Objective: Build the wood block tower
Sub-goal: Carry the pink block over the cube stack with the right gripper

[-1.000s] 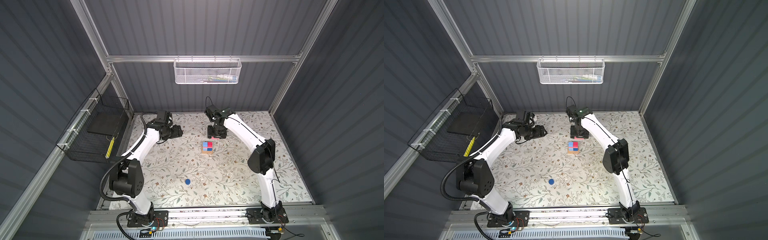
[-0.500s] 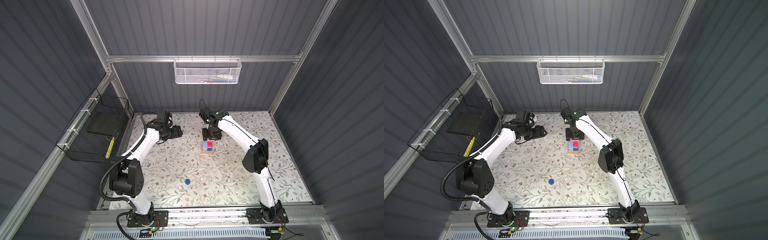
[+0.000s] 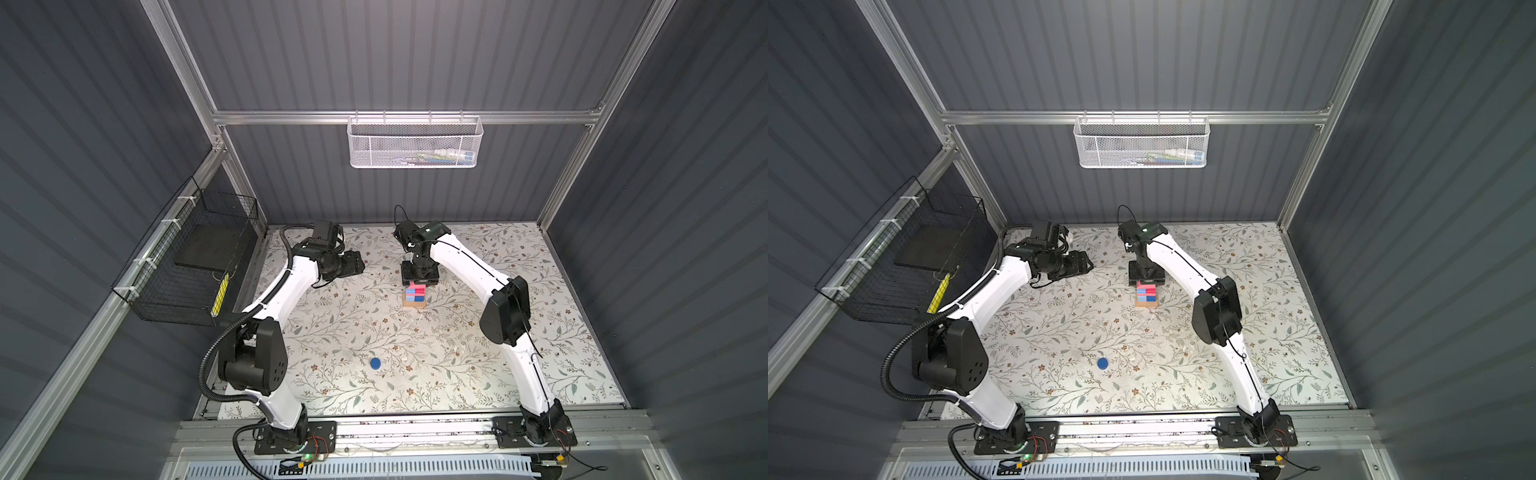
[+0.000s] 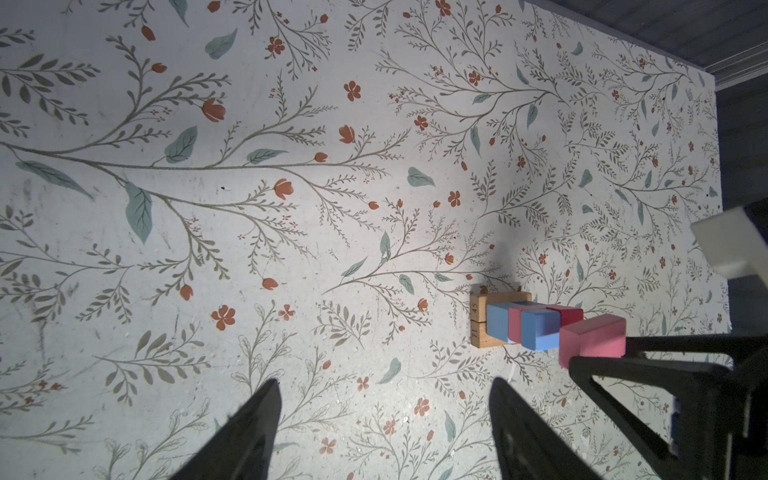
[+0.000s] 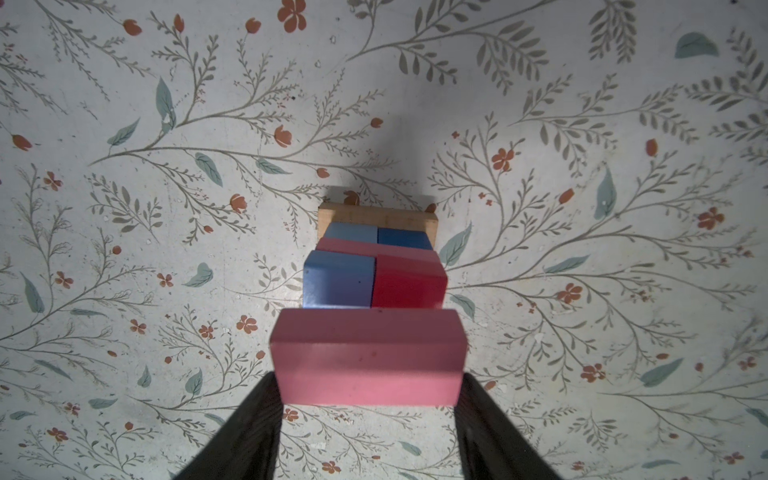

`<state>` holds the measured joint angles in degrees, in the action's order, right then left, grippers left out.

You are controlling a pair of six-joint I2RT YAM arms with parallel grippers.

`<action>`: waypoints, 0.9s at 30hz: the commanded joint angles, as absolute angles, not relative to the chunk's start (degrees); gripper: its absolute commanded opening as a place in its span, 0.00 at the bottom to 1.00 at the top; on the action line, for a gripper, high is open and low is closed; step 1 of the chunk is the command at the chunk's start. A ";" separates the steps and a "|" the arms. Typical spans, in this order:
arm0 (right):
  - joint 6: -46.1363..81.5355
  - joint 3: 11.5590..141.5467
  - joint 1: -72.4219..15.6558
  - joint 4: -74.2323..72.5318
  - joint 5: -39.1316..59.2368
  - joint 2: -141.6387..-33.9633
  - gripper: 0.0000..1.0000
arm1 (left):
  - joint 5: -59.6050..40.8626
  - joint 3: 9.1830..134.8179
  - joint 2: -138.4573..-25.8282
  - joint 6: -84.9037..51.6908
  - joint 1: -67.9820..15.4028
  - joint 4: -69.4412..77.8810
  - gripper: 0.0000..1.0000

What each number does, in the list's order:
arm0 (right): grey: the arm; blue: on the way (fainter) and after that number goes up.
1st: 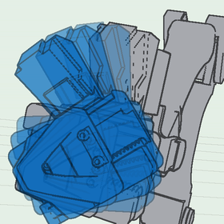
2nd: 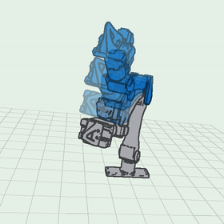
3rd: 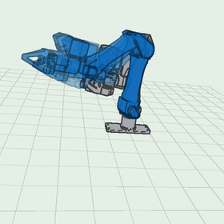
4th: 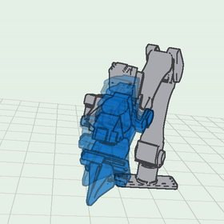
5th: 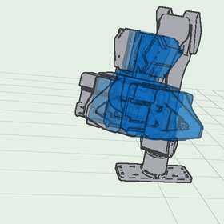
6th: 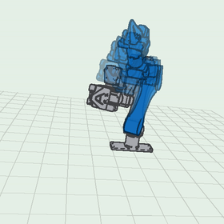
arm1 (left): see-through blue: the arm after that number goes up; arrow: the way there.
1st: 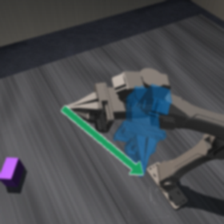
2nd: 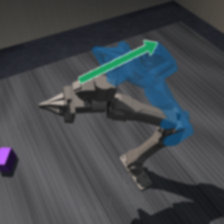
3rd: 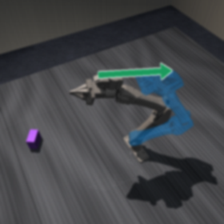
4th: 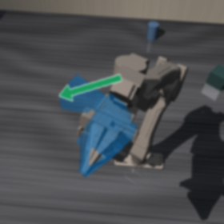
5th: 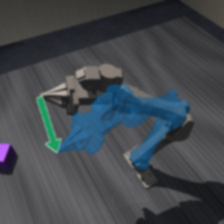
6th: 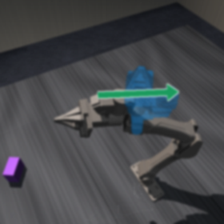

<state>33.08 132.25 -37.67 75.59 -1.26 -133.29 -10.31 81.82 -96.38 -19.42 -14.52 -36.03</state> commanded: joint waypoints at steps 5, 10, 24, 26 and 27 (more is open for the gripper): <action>35.52 132.97 -37.97 76.24 -1.00 -134.43 0.62 | -11.02 81.47 -96.42 -18.02 -14.15 -37.19 0.79; 35.95 132.92 -38.06 76.29 -1.00 -134.81 0.63 | -11.07 81.47 -96.58 -18.07 -14.15 -37.09 0.79; 36.56 132.65 -38.10 76.73 -2.01 -135.84 0.66 | -11.33 81.47 -96.65 -18.03 -14.14 -36.98 0.79; 36.66 132.67 -38.06 76.86 -2.06 -135.97 0.66 | -11.40 81.47 -96.64 -18.05 -14.07 -36.92 0.79; 36.76 132.61 -38.07 76.78 -2.08 -136.05 0.66 | -11.35 81.47 -96.66 -18.02 -14.04 -36.91 0.79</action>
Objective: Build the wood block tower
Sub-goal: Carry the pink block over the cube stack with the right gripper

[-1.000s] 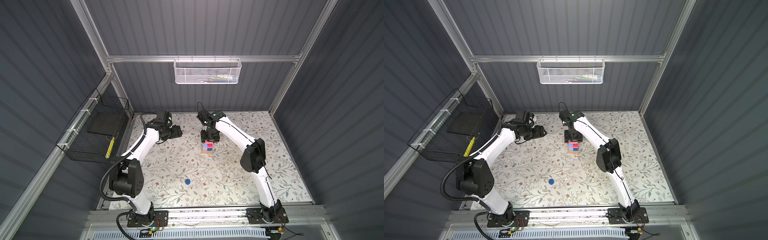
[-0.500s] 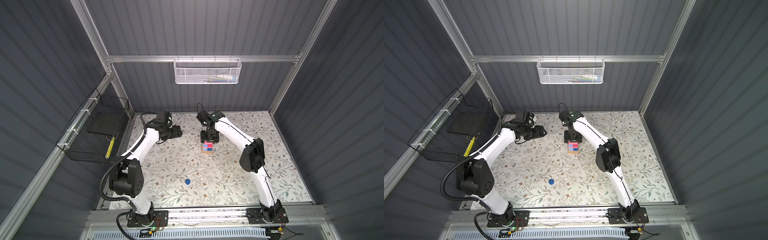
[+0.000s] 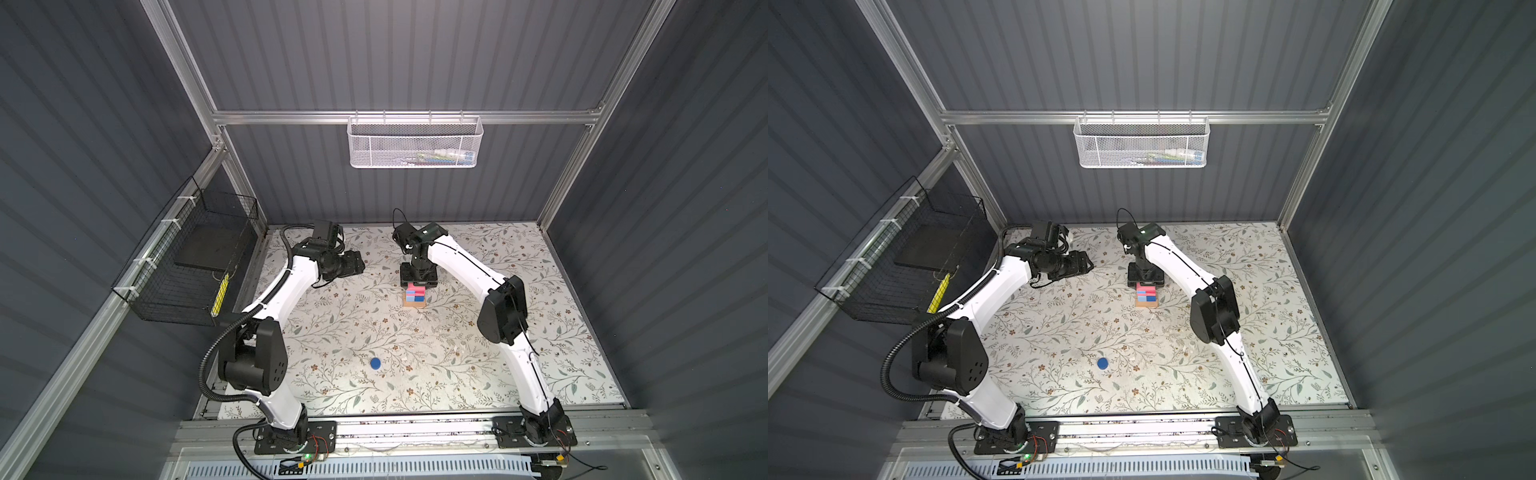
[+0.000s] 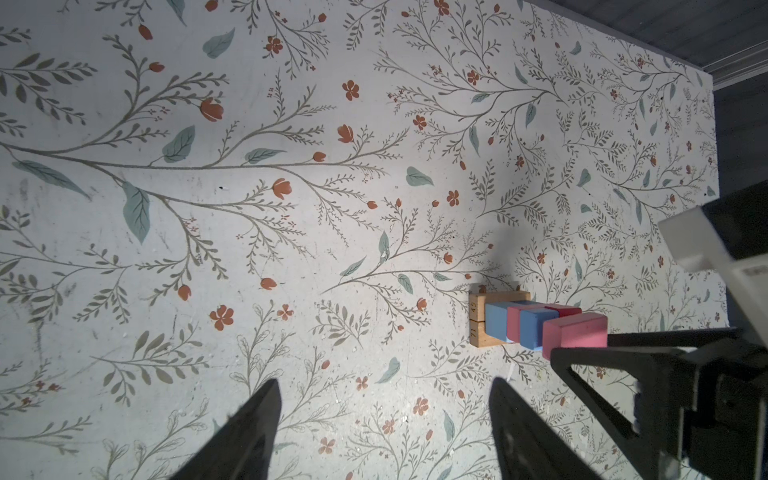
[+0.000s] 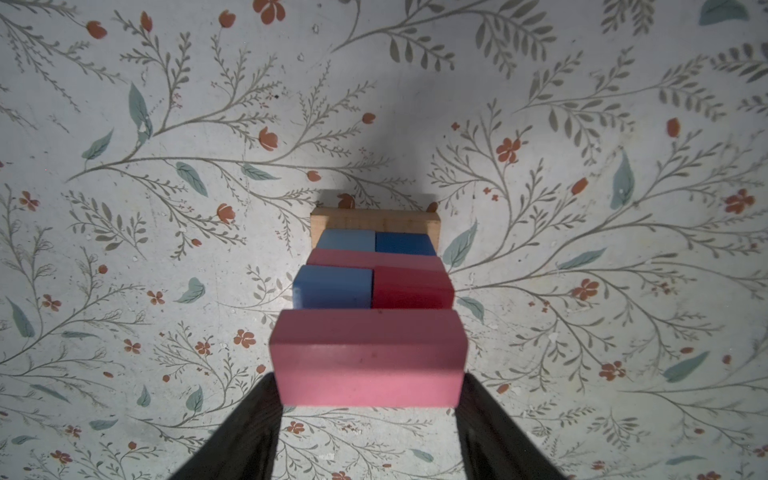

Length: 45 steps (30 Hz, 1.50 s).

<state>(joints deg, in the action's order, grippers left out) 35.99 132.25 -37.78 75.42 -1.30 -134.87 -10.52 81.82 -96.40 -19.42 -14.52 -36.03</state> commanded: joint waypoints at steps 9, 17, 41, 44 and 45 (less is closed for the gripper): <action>37.33 132.61 -37.82 76.64 -1.93 -136.14 0.67 | -11.47 81.47 -96.61 -18.06 -14.06 -36.91 0.79; 37.93 132.54 -37.75 76.64 -1.95 -136.29 0.69 | -11.67 81.47 -96.76 -18.02 -13.97 -36.78 0.79; 39.88 132.18 -37.46 76.59 -0.88 -136.48 0.69 | -12.08 79.45 -96.79 -18.02 -13.71 -36.48 0.79; 40.25 132.17 -37.35 76.53 -0.95 -136.58 0.69 | -12.17 79.45 -96.93 -18.09 -13.66 -36.40 0.79; 40.34 132.10 -37.40 76.55 -1.01 -136.54 0.69 | -12.18 79.45 -96.87 -18.02 -13.62 -36.43 0.79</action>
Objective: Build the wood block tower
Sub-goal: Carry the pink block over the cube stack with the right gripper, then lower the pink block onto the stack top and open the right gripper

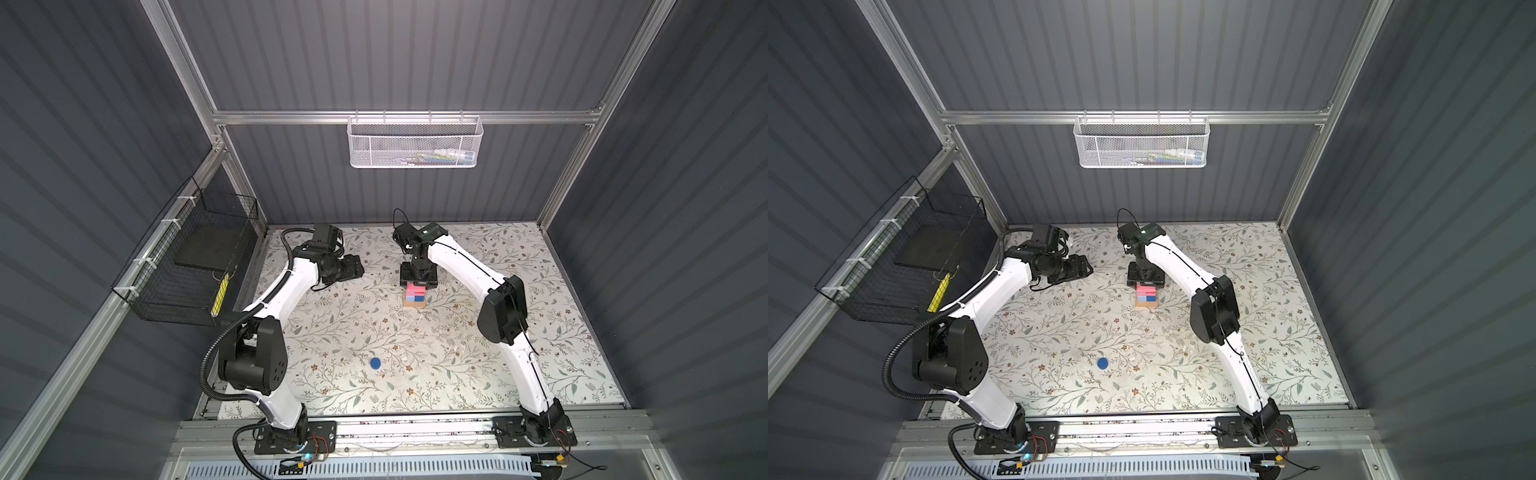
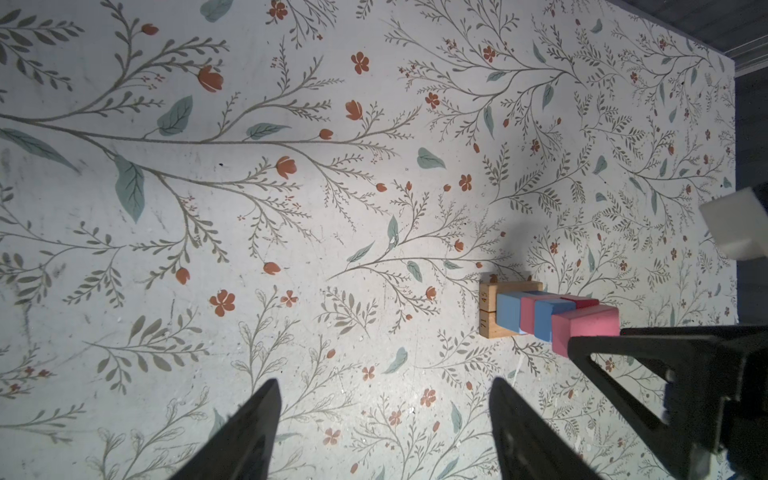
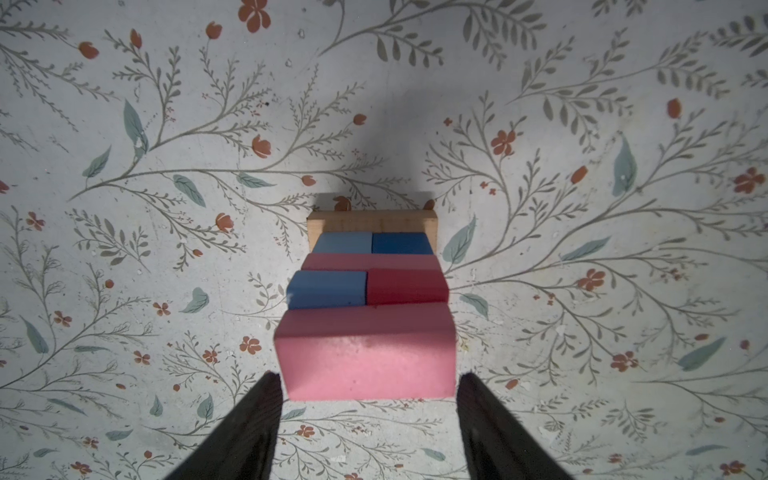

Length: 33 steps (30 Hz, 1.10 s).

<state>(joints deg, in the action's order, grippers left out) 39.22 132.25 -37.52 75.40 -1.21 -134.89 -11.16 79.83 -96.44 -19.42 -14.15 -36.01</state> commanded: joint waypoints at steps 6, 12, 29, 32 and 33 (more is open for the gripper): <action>40.77 132.10 -37.27 76.73 -0.97 -136.73 0.69 | -12.21 79.39 -96.86 -18.04 -13.62 -36.39 0.79; 41.63 132.17 -37.25 76.64 -0.70 -136.93 0.69 | -12.16 79.37 -96.75 -18.02 -13.54 -36.43 0.79; 42.99 132.20 -37.12 76.59 -1.02 -136.84 0.67 | -12.35 79.19 -96.77 -18.02 -13.45 -36.30 0.79; 43.04 132.19 -37.05 76.66 -1.06 -136.86 0.67 | -12.31 79.14 -96.77 -18.02 -13.45 -36.29 0.79; 43.15 132.24 -37.04 76.64 -1.06 -136.85 0.67 | -12.33 79.19 -96.77 -18.02 -13.41 -36.33 0.79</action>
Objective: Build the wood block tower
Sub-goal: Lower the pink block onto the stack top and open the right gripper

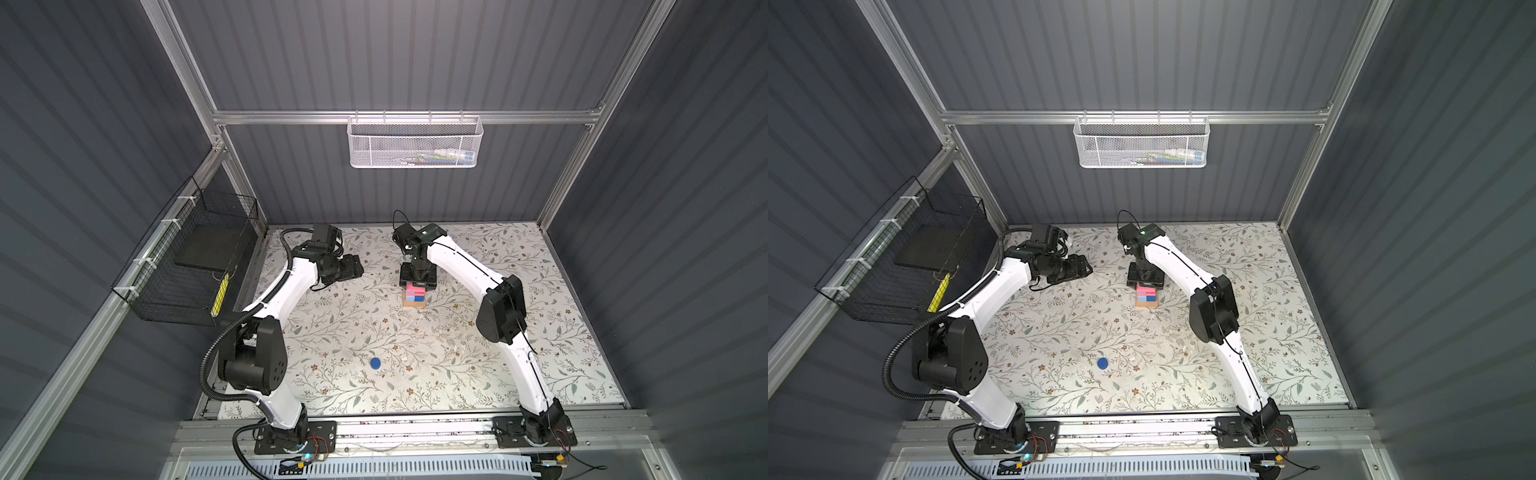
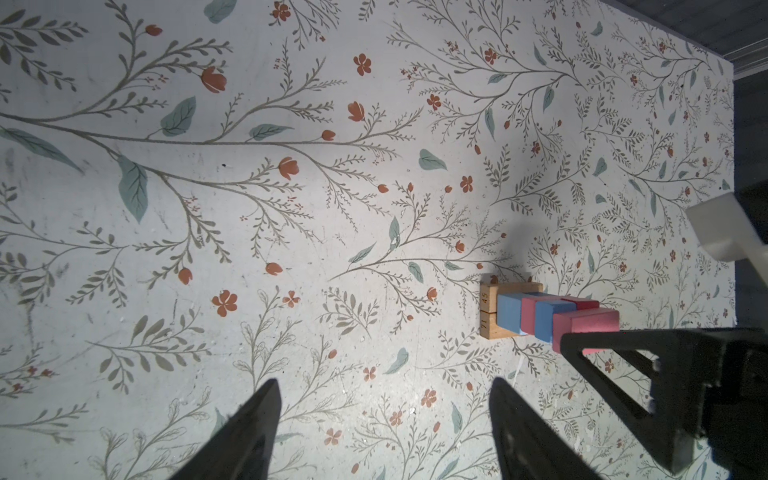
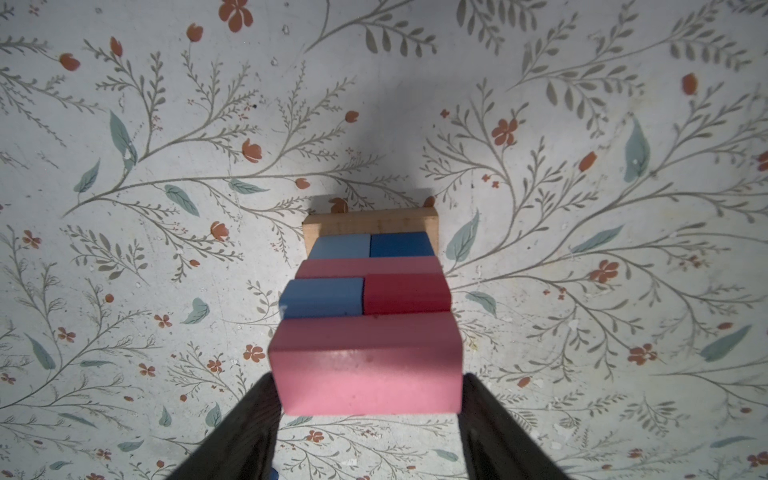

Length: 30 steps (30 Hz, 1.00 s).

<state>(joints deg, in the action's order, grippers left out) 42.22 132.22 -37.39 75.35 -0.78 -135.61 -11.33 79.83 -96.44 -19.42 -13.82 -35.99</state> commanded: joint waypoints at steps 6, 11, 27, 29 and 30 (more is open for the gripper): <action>43.51 132.43 -36.97 76.60 -1.05 -136.64 0.67 | -12.35 79.10 -96.61 -18.02 -13.36 -36.22 0.79; 43.60 132.41 -36.83 76.48 -1.01 -136.53 0.67 | -12.46 79.10 -96.64 -18.03 -13.36 -36.23 0.79; 43.86 132.59 -36.85 75.72 -0.26 -136.62 0.69 | -12.50 78.86 -96.59 -18.04 -13.27 -36.18 0.79; 43.76 132.54 -36.83 75.72 -0.35 -136.72 0.69 | -12.48 78.83 -96.49 -18.03 -13.27 -36.17 0.79; 43.77 132.59 -36.82 75.56 -0.35 -136.71 0.69 | -12.42 78.78 -96.50 -18.03 -13.27 -36.13 0.79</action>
<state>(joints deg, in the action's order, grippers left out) 43.42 132.22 -37.10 74.98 -0.30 -135.61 -11.62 79.64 -96.44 -19.42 -13.78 -35.97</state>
